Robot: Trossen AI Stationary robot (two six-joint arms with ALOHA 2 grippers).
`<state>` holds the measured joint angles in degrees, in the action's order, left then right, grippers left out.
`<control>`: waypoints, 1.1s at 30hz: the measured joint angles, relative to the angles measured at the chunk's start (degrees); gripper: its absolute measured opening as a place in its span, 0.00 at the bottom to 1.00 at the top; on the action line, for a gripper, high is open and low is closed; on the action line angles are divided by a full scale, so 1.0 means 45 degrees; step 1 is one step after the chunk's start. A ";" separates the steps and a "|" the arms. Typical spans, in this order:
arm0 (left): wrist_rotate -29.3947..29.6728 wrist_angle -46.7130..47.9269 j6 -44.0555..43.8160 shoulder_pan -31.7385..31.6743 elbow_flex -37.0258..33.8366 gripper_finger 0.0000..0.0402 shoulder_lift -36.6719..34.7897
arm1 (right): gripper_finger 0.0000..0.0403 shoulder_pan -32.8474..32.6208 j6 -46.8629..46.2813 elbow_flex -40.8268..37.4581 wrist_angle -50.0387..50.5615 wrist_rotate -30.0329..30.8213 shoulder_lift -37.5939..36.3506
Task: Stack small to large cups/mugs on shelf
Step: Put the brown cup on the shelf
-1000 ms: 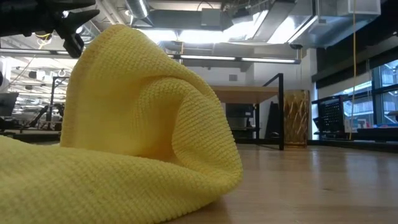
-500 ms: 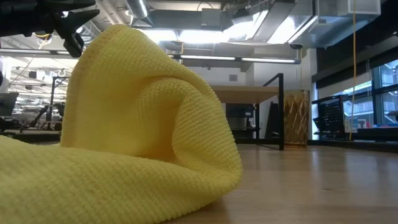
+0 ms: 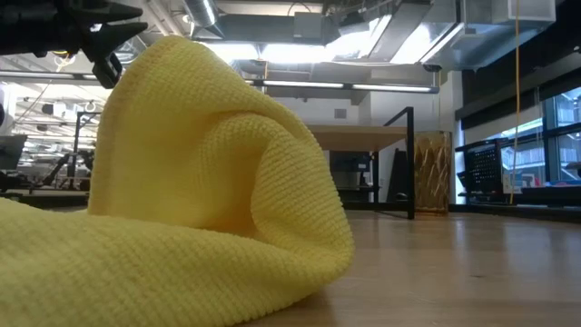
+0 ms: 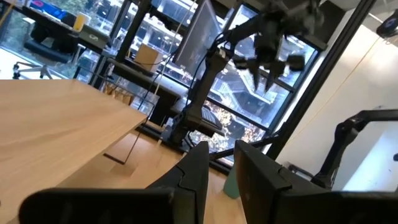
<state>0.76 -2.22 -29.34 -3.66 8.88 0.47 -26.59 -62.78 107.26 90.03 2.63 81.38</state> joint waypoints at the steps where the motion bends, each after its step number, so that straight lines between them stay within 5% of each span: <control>1: 0.0010 0.0010 0.0000 0.0000 0.0000 0.18 0.0000 | 0.30 0.0005 -0.0016 -0.0513 0.0024 0.0491 0.0000; 5: 0.0059 0.0009 -0.0033 -0.0001 0.0000 0.18 0.0000 | 0.30 0.0833 -0.0702 -0.2050 -0.0039 0.3885 -0.0325; 8: 0.0058 0.0009 -0.0242 0.0000 0.0000 0.18 0.0000 | 0.30 0.2318 -0.1091 -0.2728 -0.0005 0.5113 -0.1384; 15: -0.0020 0.0007 -0.0357 -0.0002 0.0000 0.18 0.0000 | 0.30 0.6735 -0.0955 -0.3856 0.0013 0.5066 -0.4863; 19: -0.0034 0.0009 -0.0344 -0.0004 -0.0002 0.18 0.0000 | 0.30 0.9063 -0.0092 -0.5028 0.0055 0.3309 -0.5852; 22: -0.0044 0.0009 -0.0048 -0.0004 0.0000 0.18 0.0000 | 0.30 1.0002 0.1071 -0.5998 0.0039 0.1966 -0.5391; 26: -0.0044 0.0009 0.0014 -0.0002 0.0000 0.18 0.0000 | 0.30 1.0965 0.3033 -0.6291 -0.0035 0.2294 -0.3766; 33: -0.0044 0.0009 -0.0126 -0.0004 0.0000 0.18 0.0000 | 0.30 1.4536 0.6882 -0.4302 -0.0271 0.2154 -0.1107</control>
<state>0.56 -2.17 -29.91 -3.68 8.88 0.47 38.82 -31.81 87.91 88.81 12.33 76.40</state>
